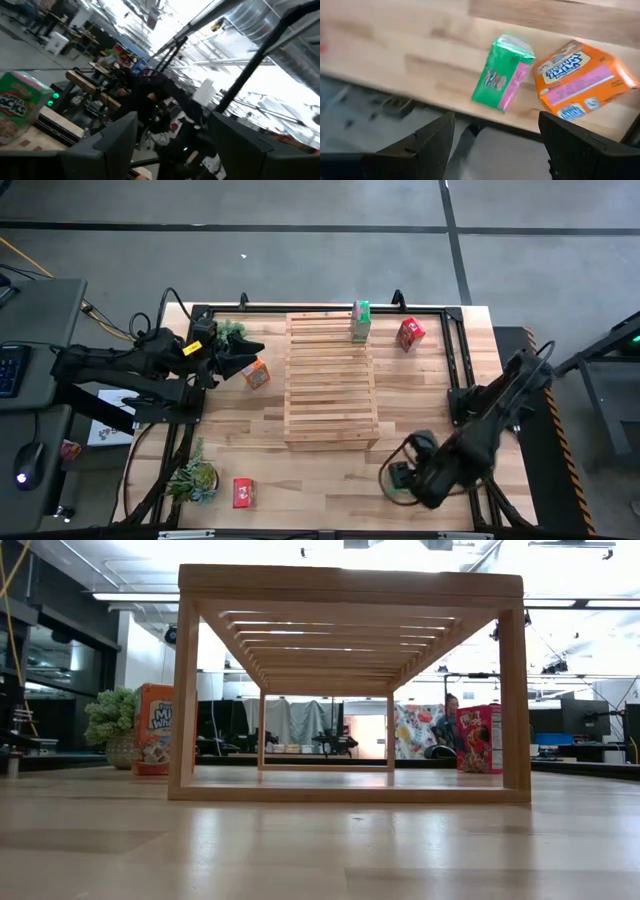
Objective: Stack cereal on shelf
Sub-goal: Put the green cereal box on the shelf
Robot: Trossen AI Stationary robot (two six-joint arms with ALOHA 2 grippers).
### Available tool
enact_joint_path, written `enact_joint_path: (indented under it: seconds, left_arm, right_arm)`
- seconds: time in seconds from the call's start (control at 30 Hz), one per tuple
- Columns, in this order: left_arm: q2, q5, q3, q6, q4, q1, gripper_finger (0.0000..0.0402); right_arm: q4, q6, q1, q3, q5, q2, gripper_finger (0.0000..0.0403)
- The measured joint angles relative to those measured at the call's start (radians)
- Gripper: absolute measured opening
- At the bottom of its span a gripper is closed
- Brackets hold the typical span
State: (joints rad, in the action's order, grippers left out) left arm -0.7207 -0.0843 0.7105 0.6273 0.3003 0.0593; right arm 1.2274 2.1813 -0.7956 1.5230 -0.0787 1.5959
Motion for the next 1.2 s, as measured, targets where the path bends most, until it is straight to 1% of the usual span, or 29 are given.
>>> enact_joint_path:
  seconds: [0.1, 0.23, 0.33, 0.4, 0.53, 1.03, 1.2]
  left_arm:
    - [0.002, 0.038, 0.0, 0.0, 0.004, 0.0, 0.0239]
    - [0.007, 0.086, 0.0, 0.022, 0.0, 0.0, 0.0239]
    - [0.008, 0.11, 0.001, 0.023, 0.004, 0.0, 0.0239]
    - [0.007, 0.123, 0.001, 0.023, -0.001, 0.0, 0.0239]
    - [0.008, 0.128, 0.001, 0.023, 0.0, 0.0, 0.0239]
    - [0.008, 0.128, 0.001, 0.023, -0.053, 0.0, 0.0239]
    - [0.008, 0.127, 0.001, -0.009, -0.054, 0.0, 0.0239]
  right_arm:
    - [0.0, 0.075, 0.01, 0.0, 0.009, 0.067, 0.0281]
    - [-0.008, 0.147, 0.023, 0.0, 0.012, 0.121, 0.0281]
    - [-0.022, 0.149, 0.042, 0.0, 0.035, 0.141, 0.0281]
    - [-0.002, 0.15, 0.051, 0.0, 0.057, 0.153, 0.0281]
    - [0.028, 0.152, 0.067, 0.0, 0.076, 0.164, 0.0281]
    - [0.029, 0.157, 0.102, 0.0, 0.113, 0.246, 0.0281]
    - [0.022, 0.151, 0.111, 0.0, 0.118, 0.273, 0.0281]
